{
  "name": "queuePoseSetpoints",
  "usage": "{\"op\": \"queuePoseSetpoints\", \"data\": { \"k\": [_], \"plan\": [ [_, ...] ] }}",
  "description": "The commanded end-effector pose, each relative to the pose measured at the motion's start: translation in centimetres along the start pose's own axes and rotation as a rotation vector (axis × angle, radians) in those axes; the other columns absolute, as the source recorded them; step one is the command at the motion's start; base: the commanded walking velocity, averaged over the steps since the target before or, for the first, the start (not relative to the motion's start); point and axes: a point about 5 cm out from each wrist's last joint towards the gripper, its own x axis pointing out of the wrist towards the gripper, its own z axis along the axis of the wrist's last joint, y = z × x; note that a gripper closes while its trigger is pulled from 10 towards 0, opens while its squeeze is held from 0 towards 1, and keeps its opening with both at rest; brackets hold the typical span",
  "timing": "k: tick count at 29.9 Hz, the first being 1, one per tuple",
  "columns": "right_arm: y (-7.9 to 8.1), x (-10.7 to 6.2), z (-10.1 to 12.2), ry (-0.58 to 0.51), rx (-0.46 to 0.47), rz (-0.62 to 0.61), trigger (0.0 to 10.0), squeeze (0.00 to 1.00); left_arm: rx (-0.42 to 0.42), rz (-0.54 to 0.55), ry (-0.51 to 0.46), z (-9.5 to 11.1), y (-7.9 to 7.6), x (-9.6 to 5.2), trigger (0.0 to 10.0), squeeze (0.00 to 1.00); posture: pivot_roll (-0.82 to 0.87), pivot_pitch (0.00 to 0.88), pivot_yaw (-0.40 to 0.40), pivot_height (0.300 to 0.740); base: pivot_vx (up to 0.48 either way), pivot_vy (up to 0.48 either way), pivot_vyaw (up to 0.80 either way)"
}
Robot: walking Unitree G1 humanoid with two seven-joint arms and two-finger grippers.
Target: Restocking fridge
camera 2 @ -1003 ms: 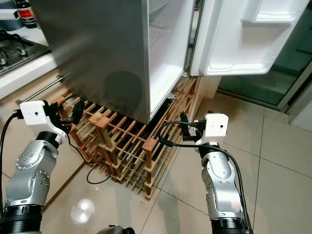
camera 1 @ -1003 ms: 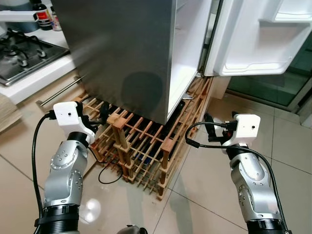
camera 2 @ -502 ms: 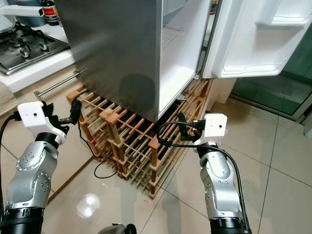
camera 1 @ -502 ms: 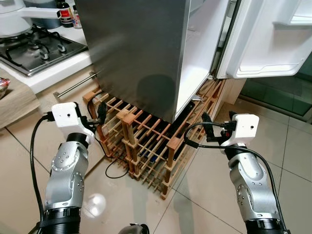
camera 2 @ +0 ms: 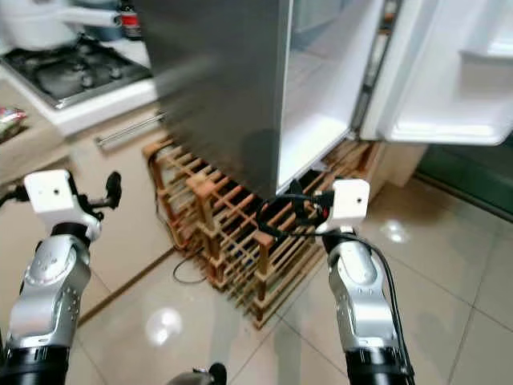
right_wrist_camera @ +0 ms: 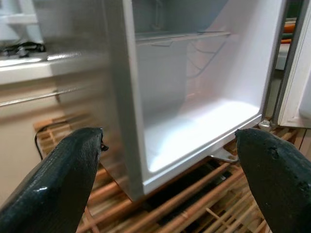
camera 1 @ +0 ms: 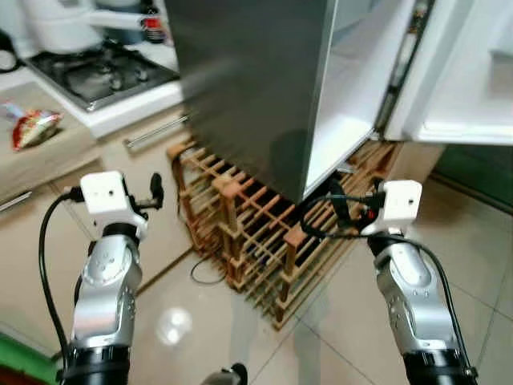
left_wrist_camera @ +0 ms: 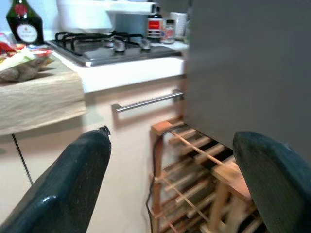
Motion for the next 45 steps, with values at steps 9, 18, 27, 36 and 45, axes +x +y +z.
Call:
{"op": "queuePoseSetpoints", "data": {
  "k": [9,18,27,36,45],
  "plan": [
    [0.3,-0.1,-0.3,0.003,0.006,0.008,10.0,0.0,-0.004,-0.055,-0.063,1.7,-1.5,0.7,10.0,0.0,-0.04,0.0,0.046,0.74,0.0,0.0,0.48],
    [-0.1,-0.9,-1.0,0.033,0.025,-0.006,10.0,0.0,0.001,-0.027,-0.029,0.9,-0.9,0.8,10.0,0.0,-0.05,0.0,0.047,0.74,0.0,0.0,0.48],
    [-0.5,-0.6,-0.2,0.034,-0.074,-0.031,10.0,0.0,-0.031,0.008,0.016,-0.7,-0.7,-0.2,10.0,0.0,-0.04,0.0,0.003,0.74,0.0,0.028,0.48],
    [-0.6,0.9,1.1,0.026,-0.127,0.067,10.0,0.0,-0.052,-0.091,-0.021,-0.3,-3.7,-0.3,10.0,0.0,-0.05,0.0,-0.061,0.74,0.0,0.0,0.45],
    [0.7,0.4,0.2,0.047,-0.112,0.107,10.0,0.0,-0.027,-0.086,-0.054,0.2,-3.7,0.0,10.0,0.0,-0.05,0.0,-0.038,0.74,0.0,0.0,0.43]
  ]
}}
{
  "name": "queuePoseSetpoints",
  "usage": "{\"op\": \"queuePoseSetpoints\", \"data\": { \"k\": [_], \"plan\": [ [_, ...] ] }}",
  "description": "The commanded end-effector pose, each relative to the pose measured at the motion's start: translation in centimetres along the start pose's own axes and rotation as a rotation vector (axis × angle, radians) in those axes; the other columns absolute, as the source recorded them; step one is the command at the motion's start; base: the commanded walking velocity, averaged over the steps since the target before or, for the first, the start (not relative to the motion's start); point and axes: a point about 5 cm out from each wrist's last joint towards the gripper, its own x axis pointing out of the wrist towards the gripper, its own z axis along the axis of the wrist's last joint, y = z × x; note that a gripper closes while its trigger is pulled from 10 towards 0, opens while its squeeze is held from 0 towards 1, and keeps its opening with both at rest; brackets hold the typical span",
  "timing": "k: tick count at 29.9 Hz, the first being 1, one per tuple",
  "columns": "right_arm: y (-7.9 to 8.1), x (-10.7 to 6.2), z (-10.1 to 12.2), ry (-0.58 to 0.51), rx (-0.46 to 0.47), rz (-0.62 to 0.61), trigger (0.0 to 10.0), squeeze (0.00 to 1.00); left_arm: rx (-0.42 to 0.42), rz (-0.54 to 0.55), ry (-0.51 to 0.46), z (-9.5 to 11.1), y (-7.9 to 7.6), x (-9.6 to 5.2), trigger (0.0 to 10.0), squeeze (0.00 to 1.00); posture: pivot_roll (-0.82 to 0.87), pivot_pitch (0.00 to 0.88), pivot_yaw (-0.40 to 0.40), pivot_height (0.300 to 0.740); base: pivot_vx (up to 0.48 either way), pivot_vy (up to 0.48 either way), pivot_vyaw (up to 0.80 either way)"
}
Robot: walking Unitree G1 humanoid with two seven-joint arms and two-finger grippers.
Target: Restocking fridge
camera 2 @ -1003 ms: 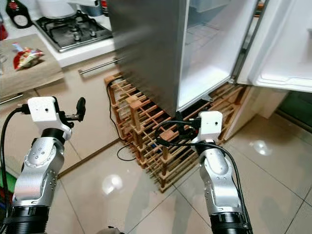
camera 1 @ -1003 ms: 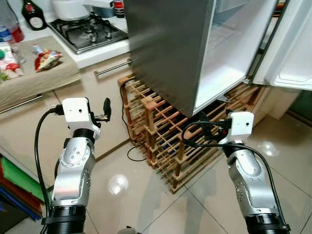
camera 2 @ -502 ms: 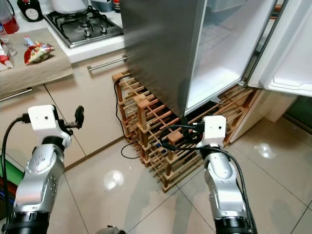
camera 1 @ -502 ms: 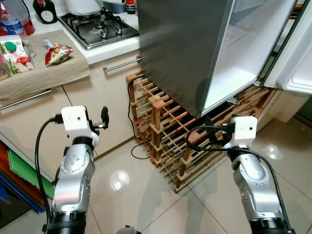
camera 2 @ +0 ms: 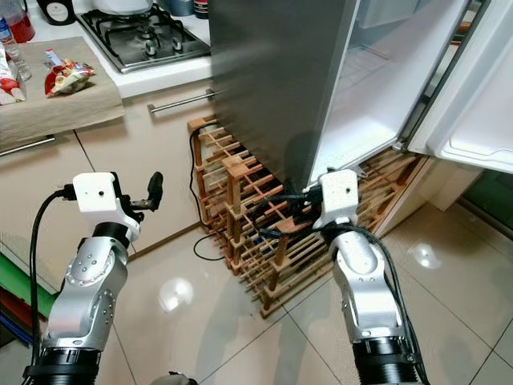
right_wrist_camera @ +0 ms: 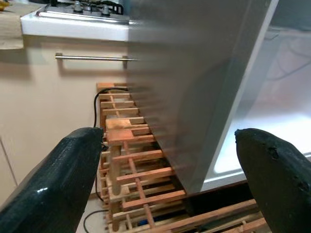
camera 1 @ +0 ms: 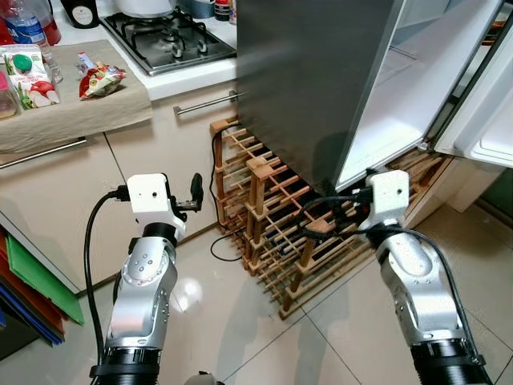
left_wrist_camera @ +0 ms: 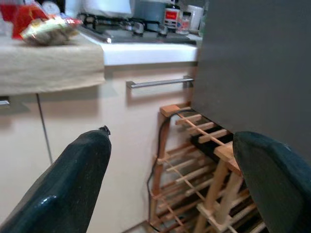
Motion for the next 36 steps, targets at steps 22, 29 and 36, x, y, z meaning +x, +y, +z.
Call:
{"op": "queuePoseSetpoints", "data": {
  "k": [22,29,36],
  "plan": [
    [-2.5,0.5,1.6,-0.111,0.012,-0.247,10.0,0.0,-0.025,-0.016,-0.007,1.1,0.3,1.9,10.0,0.0,-0.06,0.0,0.008,0.74,0.0,0.087,-0.08],
    [-1.8,0.6,1.6,-0.117,0.021,-0.179,10.0,0.0,-0.013,-0.019,-0.012,1.1,0.0,2.1,10.0,0.0,-0.06,0.0,0.011,0.74,0.0,0.0,-0.01],
    [-1.5,0.7,1.2,-0.1,0.035,-0.174,10.0,0.0,-0.002,-0.004,-0.006,1.0,0.1,2.0,10.0,0.0,-0.06,0.0,0.014,0.74,0.0,0.0,0.52]
  ]
}}
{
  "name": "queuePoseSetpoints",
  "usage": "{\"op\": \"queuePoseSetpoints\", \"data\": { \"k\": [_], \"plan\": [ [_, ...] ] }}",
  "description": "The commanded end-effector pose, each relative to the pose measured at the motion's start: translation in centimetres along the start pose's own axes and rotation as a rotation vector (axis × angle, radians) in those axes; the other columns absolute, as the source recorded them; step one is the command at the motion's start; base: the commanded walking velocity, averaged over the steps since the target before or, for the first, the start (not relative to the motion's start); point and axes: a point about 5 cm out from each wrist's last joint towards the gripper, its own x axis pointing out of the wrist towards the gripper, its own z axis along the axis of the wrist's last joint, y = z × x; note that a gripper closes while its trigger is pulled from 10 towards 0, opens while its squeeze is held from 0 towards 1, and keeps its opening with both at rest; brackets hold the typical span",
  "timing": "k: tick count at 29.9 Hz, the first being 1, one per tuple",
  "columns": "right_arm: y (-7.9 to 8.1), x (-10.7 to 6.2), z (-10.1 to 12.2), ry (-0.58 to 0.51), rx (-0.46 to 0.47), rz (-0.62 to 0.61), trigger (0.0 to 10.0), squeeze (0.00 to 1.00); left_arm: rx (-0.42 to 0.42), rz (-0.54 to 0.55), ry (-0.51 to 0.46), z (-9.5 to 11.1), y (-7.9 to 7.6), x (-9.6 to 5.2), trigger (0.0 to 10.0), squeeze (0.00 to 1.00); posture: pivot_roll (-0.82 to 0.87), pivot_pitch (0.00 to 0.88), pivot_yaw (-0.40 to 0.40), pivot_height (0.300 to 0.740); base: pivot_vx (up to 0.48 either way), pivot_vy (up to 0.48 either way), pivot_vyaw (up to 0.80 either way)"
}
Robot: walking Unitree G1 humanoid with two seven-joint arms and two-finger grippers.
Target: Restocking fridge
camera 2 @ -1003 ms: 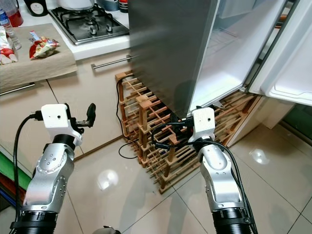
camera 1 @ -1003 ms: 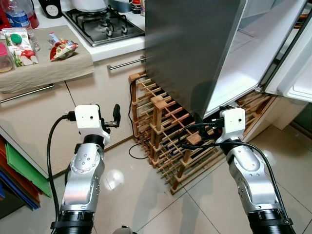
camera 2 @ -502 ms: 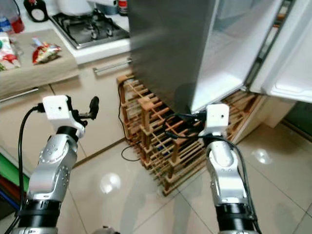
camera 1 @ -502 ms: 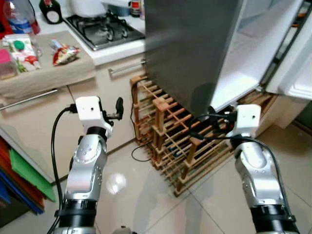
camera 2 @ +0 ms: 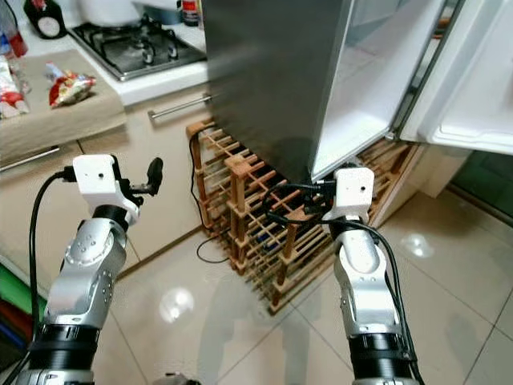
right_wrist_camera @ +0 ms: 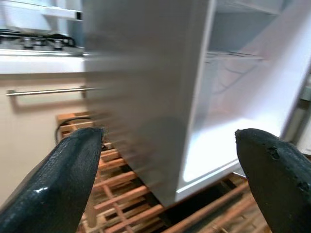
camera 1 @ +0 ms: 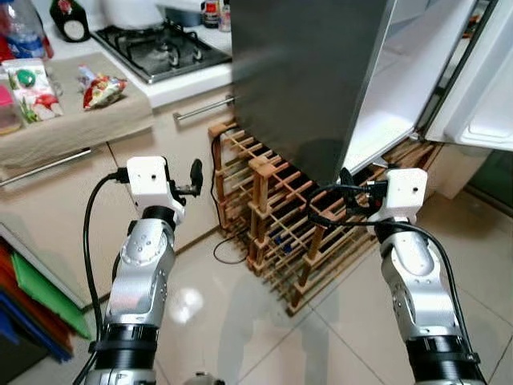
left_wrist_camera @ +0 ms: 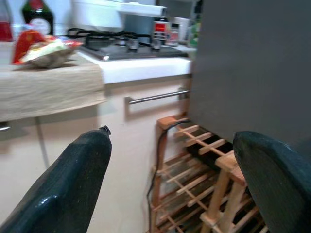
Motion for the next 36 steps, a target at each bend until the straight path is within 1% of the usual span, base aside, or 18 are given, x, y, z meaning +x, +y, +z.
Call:
{"op": "queuePoseSetpoints", "data": {
  "k": [1,4,5,7,8,10,22,24,27,28,29,31,34,36],
  "plan": [
    [0.1,0.1,0.2,-0.006,0.02,0.007,10.0,0.0,0.006,0.017,0.003,-0.1,0.2,0.0,10.0,0.0,-0.06,0.0,0.014,0.74,0.0,0.0,0.47],
    [0.3,0.1,0.1,-0.001,0.026,0.021,10.0,0.0,-0.012,0.033,0.013,-0.4,0.1,-0.3,10.0,0.0,-0.06,0.0,0.015,0.74,0.0,0.0,0.48],
    [0.4,0.1,0.1,0.005,0.032,0.033,10.0,0.0,-0.017,0.048,0.03,-0.7,-0.1,-0.6,10.0,0.0,-0.06,0.0,0.014,0.74,0.0,-0.48,0.47],
    [0.6,0.1,-0.1,0.015,0.042,0.044,10.0,0.0,0.014,0.051,0.032,-0.8,-0.5,-0.9,10.0,0.0,-0.06,0.0,0.013,0.74,0.0,-0.476,0.47],
    [0.6,0.1,-0.1,0.015,0.042,0.044,10.0,0.0,0.014,0.051,0.032,-0.8,-0.5,-0.9,10.0,0.0,-0.06,0.0,0.013,0.74,0.0,-0.472,0.47],
    [0.8,0.1,-0.2,0.023,0.048,0.058,10.0,0.0,0.057,0.045,0.021,-0.5,-0.9,-0.7,10.0,0.0,-0.06,0.0,0.01,0.74,0.0,-0.476,0.47],
    [1.0,0.2,-0.2,0.028,0.051,0.08,10.0,0.0,0.062,0.058,0.018,-0.3,-0.8,-0.7,10.0,0.0,-0.06,0.0,0.01,0.74,0.0,-0.479,0.46],
    [1.0,0.2,-0.2,0.029,0.05,0.084,10.0,0.0,0.092,0.054,0.023,-0.4,-0.9,-0.6,10.0,0.0,-0.05,0.0,0.009,0.74,0.0,-0.469,0.46],
    [1.2,0.2,-0.3,0.032,0.045,0.098,10.0,0.0,0.112,0.051,0.033,-0.6,-1.0,-0.5,10.0,0.0,-0.05,0.0,0.009,0.74,0.0,0.0,0.45],
    [1.4,0.2,-0.3,0.037,0.038,0.108,10.0,0.0,0.083,0.051,0.011,-0.2,-0.8,-0.4,10.0,0.0,-0.05,0.0,0.009,0.74,0.0,0.0,0.44],
    [1.4,0.2,-0.3,0.037,0.038,0.108,10.0,0.0,0.083,0.051,0.011,-0.2,-0.8,-0.4,10.0,0.0,-0.05,0.0,0.009,0.74,0.0,0.0,0.44],
    [1.8,0.1,-0.7,0.06,0.036,0.144,10.0,0.0,0.038,0.06,-0.016,0.3,-0.3,-0.5,10.0,0.0,-0.05,0.0,0.01,0.74,0.0,0.142,0.44],
    [2.0,0.1,-0.7,0.053,0.038,0.156,10.0,0.0,0.043,0.068,-0.015,0.3,-0.1,-0.6,10.0,0.0,-0.05,0.0,0.01,0.74,0.0,0.34,0.44],
    [2.2,0.0,-0.7,0.049,0.056,0.15,10.0,0.0,0.026,0.075,-0.01,0.2,0.0,-0.6,10.0,0.0,-0.05,0.0,0.009,0.74,0.0,0.467,0.0]
  ]
}}
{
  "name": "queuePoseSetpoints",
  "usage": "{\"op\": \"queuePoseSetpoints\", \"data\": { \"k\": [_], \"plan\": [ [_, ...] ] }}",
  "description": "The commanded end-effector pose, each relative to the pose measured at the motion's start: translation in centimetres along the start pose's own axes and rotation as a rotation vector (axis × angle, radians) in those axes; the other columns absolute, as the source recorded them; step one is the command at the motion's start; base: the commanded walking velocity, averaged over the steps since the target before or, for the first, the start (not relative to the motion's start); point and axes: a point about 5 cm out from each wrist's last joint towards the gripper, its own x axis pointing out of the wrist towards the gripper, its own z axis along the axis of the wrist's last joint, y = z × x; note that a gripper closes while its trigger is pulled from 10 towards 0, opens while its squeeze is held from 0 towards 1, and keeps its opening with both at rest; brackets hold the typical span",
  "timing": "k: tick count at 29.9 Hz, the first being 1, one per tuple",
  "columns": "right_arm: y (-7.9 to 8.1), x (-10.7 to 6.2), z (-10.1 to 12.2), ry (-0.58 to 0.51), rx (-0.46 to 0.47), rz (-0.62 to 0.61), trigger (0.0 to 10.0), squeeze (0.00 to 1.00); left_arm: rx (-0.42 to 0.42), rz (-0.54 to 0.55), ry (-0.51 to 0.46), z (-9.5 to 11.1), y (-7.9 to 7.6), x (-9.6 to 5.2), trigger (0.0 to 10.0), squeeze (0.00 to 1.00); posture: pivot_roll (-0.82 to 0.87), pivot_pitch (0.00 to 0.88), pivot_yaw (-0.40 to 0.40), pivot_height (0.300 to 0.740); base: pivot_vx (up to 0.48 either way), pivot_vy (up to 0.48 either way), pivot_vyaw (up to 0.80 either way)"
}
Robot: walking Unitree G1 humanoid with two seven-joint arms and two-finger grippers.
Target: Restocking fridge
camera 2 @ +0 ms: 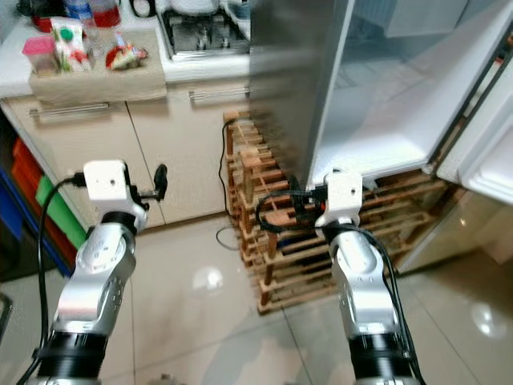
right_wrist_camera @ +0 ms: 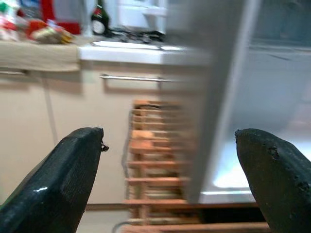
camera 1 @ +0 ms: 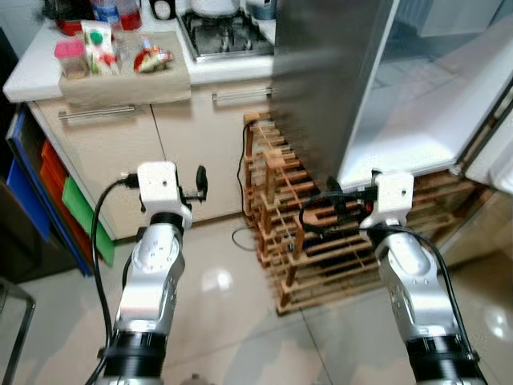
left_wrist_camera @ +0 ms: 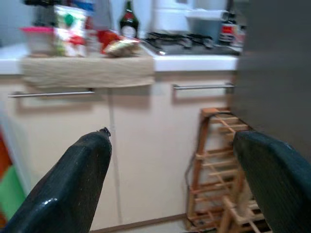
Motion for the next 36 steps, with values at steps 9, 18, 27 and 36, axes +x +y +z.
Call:
{"op": "queuePoseSetpoints", "data": {
  "k": [9,18,27,36],
  "plan": [
    [0.4,0.1,0.1,-0.012,0.04,0.014,10.0,0.0,-0.014,-0.008,0.003,0.3,0.1,0.1,10.0,0.0,-0.05,0.0,0.016,0.74,0.0,0.48,0.0],
    [0.3,0.2,0.1,-0.022,0.04,0.011,10.0,0.0,-0.067,-0.117,-0.003,0.4,-1.4,0.1,10.0,0.0,-0.05,0.0,0.022,0.74,0.0,0.148,0.59],
    [0.9,0.5,0.2,-0.031,0.049,0.023,10.0,0.0,-0.04,-0.138,-0.079,1.7,-1.7,0.4,10.0,0.0,-0.05,0.0,0.018,0.74,0.373,0.0,0.6],
    [1.7,0.7,-0.1,-0.022,0.044,0.033,10.0,0.0,-0.008,-0.157,-0.088,2.1,-1.6,1.1,10.0,0.0,-0.05,0.0,0.036,0.74,0.48,0.0,0.25]
  ]
}}
